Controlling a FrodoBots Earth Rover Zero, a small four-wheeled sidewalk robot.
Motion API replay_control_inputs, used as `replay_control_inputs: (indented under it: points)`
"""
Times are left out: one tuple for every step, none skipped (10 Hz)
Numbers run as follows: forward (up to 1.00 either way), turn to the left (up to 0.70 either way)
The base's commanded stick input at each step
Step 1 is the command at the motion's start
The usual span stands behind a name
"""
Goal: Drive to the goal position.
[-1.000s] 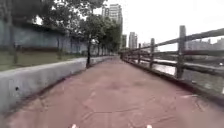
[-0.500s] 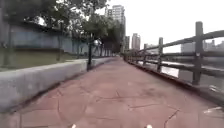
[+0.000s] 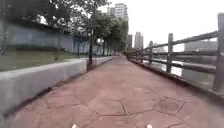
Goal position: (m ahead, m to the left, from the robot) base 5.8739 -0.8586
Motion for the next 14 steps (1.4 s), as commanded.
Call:
replay_control_inputs:
  points:
    - [1.00, 0.00]
    - [1.00, 0.00]
    - [1.00, 0.00]
    - [1.00, 0.00]
    - [1.00, 0.00]
    - [1.00, 0.00]
    - [1.00, -0.04]
    - [1.00, -0.11]
    - [1.00, -0.39]
    - [1.00, -0.40]
    - [1.00, -0.40]
    - [1.00, -0.40]
    - [1.00, -0.40]
    - [1.00, -0.40]
